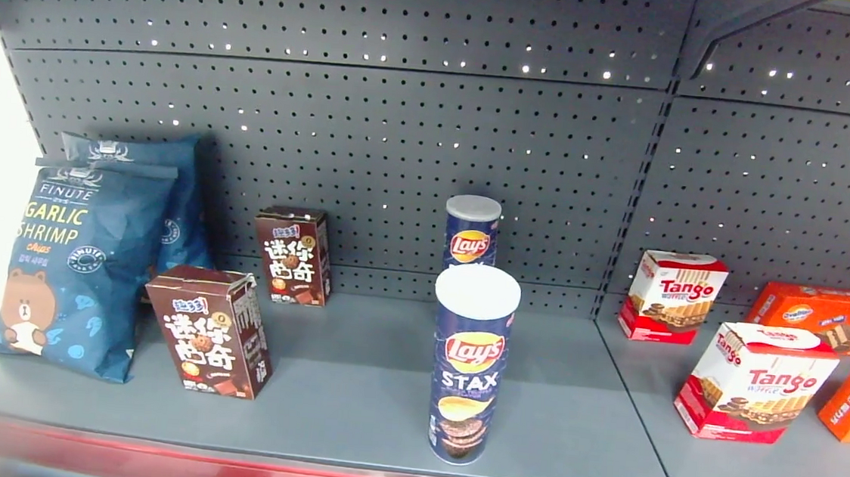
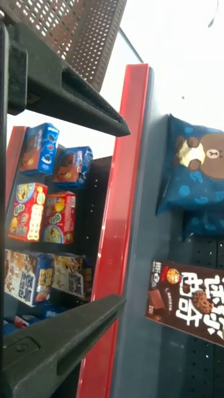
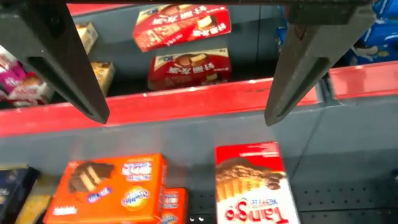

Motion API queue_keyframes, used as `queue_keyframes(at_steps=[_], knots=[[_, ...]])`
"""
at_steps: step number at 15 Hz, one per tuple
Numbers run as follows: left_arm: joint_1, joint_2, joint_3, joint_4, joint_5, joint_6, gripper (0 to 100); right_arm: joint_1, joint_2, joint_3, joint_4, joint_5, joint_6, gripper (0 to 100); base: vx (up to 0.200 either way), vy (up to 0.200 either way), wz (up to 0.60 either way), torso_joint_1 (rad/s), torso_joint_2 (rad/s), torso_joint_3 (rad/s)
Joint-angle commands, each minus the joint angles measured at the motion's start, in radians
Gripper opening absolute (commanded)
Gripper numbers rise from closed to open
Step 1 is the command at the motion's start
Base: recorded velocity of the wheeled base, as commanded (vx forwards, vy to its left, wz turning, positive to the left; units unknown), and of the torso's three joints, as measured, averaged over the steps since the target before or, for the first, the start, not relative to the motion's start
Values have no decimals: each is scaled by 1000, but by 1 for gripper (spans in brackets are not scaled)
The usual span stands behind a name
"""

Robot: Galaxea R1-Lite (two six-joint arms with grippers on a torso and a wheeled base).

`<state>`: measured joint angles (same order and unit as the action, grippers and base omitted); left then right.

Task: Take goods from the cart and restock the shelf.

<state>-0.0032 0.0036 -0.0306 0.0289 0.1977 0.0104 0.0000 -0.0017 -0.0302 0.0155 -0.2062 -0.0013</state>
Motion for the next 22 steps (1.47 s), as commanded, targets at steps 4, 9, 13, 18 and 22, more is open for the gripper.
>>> queue_keyframes(at_steps=[4,9,13,18,22], knots=[[0,-4,0,2,-1,-6,100,0,2,0,0,5,0,100,0,0,0,0,0,0],[0,-4,0,2,-1,-7,100,0,2,0,0,5,0,100,0,0,-240,3,2,1],[0,-4,0,2,-1,-10,100,0,2,0,0,5,0,100,0,0,0,0,0,0],[0,-4,0,2,-1,-17,100,0,2,0,0,7,1,100,0,40,0,0,0,1],[0,-4,0,2,0,-26,100,0,2,0,0,5,1,100,0,50,0,1,-1,1]])
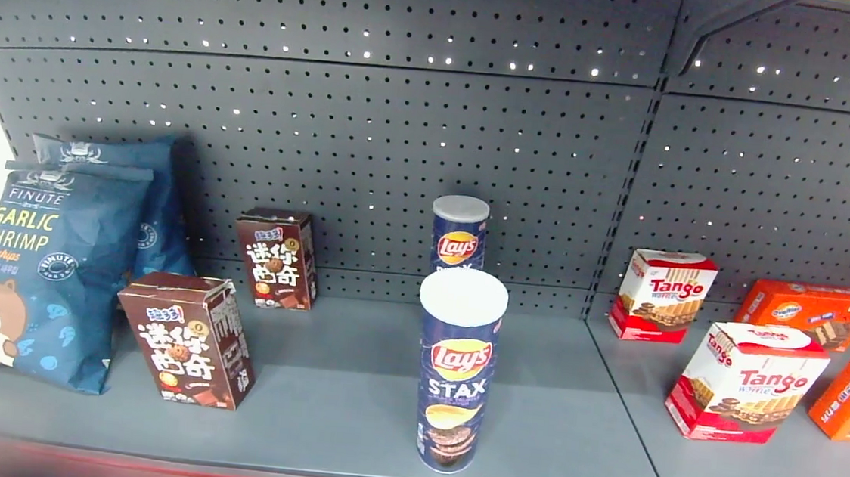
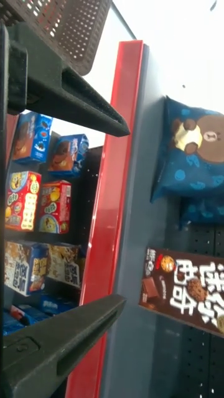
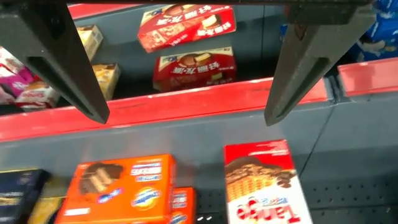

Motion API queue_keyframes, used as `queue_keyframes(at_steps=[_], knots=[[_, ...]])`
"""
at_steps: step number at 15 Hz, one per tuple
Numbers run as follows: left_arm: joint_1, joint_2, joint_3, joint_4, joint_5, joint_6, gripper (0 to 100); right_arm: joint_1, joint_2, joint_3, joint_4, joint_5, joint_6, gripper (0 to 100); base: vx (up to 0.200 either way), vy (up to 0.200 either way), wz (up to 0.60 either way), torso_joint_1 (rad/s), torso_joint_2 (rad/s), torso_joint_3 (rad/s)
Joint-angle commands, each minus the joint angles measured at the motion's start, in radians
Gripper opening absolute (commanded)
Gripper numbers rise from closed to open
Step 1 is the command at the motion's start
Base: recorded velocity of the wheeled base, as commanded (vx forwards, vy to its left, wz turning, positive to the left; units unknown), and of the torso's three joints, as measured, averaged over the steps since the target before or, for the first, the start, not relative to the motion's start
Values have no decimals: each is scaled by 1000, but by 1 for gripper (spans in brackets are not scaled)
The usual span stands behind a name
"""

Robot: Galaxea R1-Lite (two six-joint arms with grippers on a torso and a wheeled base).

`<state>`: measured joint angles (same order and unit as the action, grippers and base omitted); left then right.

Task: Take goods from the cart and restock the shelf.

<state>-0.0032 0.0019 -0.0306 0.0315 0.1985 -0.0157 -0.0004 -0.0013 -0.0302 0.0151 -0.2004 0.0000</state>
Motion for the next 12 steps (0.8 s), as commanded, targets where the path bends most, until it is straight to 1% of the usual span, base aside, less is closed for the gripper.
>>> queue_keyframes(at_steps=[1,3,4,10,12], knots=[[0,-2,0,-1,-1,0,100,0,1,0,0,-1,0,100,0,0,0,0,0,0],[0,-2,0,-1,-1,-10,100,0,1,0,0,-2,0,100,0,0,0,0,0,0],[0,-2,0,-1,-1,-20,100,0,1,0,0,-1,0,100,0,200,0,7,2,-2],[0,-2,0,-1,-1,-29,100,0,1,0,0,-1,0,100,0,0,0,0,0,0],[0,-2,0,-1,-1,-41,100,0,1,0,0,-1,0,100,0,0,0,0,0,0]])
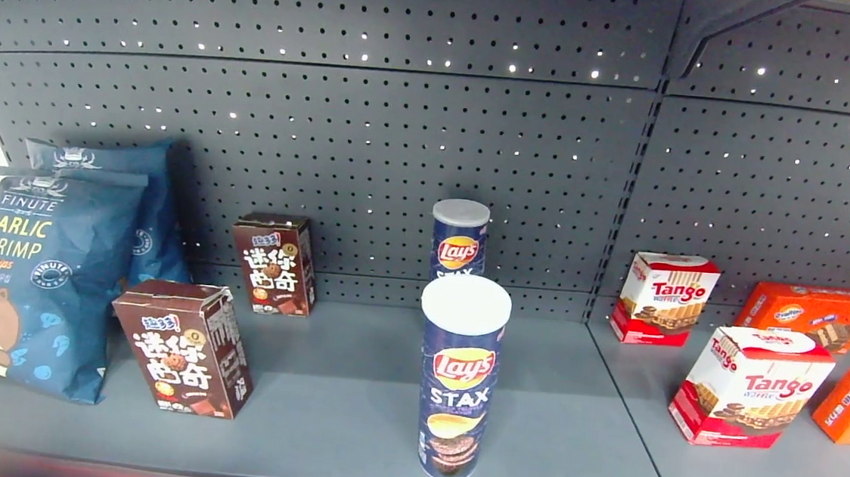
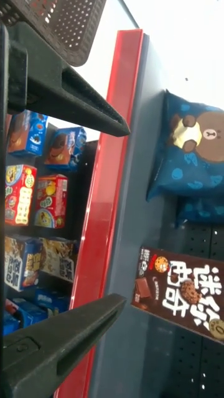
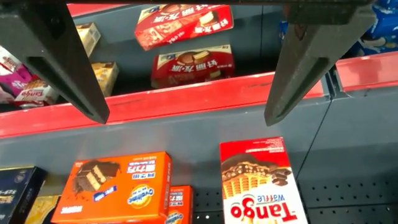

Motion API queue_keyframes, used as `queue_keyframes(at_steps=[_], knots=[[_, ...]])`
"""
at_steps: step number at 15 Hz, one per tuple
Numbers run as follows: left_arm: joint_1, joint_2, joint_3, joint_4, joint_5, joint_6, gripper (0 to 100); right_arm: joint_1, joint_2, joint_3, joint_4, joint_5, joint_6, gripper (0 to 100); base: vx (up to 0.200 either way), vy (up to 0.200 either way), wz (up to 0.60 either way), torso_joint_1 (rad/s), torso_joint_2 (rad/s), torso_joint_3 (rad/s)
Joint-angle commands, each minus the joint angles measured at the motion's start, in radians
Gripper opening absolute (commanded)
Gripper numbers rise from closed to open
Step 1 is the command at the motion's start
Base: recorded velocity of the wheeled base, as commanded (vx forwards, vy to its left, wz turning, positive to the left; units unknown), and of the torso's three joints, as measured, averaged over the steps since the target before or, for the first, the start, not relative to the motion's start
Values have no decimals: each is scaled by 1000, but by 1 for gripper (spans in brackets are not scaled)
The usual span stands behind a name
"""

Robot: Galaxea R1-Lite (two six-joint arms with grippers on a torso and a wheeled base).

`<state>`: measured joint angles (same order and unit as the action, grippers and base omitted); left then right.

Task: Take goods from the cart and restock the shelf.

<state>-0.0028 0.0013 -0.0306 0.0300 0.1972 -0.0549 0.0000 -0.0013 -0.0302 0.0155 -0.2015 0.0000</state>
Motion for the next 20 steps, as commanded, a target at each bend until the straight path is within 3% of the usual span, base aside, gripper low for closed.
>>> queue_keyframes(at_steps=[1,3,13,14,16,20], knots=[[0,-1,0,1,-1,-3,100,0,1,0,0,1,0,100,0,0,0,0,0,0],[0,-1,0,-1,1,-10,100,0,1,0,0,1,-2,100,200,0,0,2,2,2],[0,-1,0,1,1,-13,100,0,1,0,0,1,0,100,0,0,0,0,0,0],[0,-1,0,1,1,-17,100,0,1,0,0,1,0,100,0,0,0,0,0,0],[0,-1,0,1,2,-68,100,0,1,0,0,1,-3,100,0,0,0,0,0,0],[0,-1,0,-1,1,-77,100,0,1,15,-35,2,-40,100,0,0,0,0,0,0]])
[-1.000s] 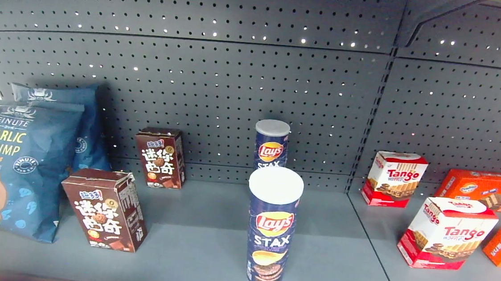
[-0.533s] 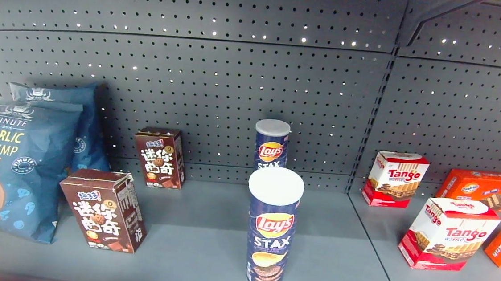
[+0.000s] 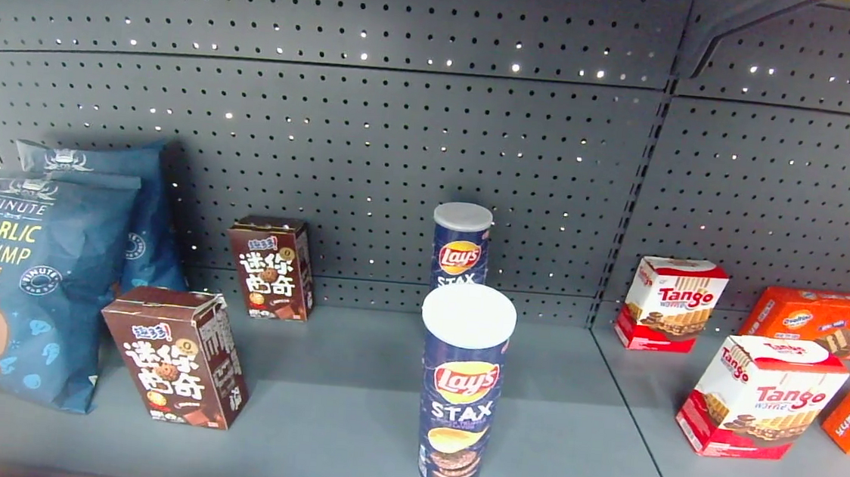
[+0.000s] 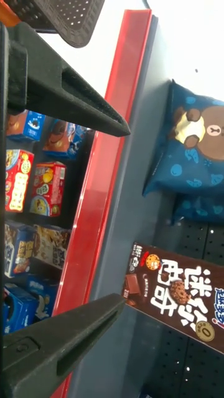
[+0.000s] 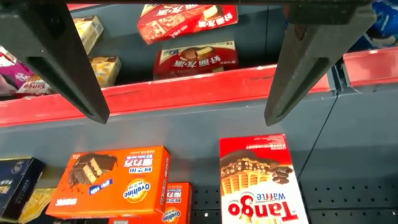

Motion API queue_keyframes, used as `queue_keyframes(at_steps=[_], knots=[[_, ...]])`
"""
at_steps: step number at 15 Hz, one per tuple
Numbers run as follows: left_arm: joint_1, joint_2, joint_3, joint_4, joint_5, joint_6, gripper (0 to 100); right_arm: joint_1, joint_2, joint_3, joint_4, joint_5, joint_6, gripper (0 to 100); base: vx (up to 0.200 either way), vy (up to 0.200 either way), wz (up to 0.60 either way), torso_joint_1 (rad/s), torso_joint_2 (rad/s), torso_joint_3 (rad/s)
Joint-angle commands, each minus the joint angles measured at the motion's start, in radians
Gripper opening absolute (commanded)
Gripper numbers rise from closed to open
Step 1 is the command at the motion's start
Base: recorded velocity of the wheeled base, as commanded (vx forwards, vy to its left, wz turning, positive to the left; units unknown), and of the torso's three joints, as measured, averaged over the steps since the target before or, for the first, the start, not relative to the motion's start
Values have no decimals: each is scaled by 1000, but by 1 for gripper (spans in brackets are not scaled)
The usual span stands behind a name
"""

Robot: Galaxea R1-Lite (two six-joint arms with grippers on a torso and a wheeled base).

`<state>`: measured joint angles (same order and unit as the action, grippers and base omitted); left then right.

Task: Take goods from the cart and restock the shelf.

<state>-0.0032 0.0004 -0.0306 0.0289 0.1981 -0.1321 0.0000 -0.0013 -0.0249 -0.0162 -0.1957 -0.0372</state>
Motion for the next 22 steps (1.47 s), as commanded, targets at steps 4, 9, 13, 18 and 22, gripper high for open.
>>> queue_keyframes(at_steps=[4,9,13,18,22], knots=[[0,0,0,0,0,-9,100,0,1,17,-22,107,23,100,0,0,0,0,0,0],[0,0,0,2,-2,-7,100,0,1,19,-22,177,25,100,0,0,0,0,0,0],[0,0,0,2,-8,-6,100,0,1,25,21,173,65,100,0,0,0,0,0,0],[0,0,0,0,-29,12,100,0,1,25,21,176,53,100,0,0,0,0,0,0],[-1,0,1,-3,-101,230,100,0,1,25,21,176,53,100,0,0,0,0,0,0]])
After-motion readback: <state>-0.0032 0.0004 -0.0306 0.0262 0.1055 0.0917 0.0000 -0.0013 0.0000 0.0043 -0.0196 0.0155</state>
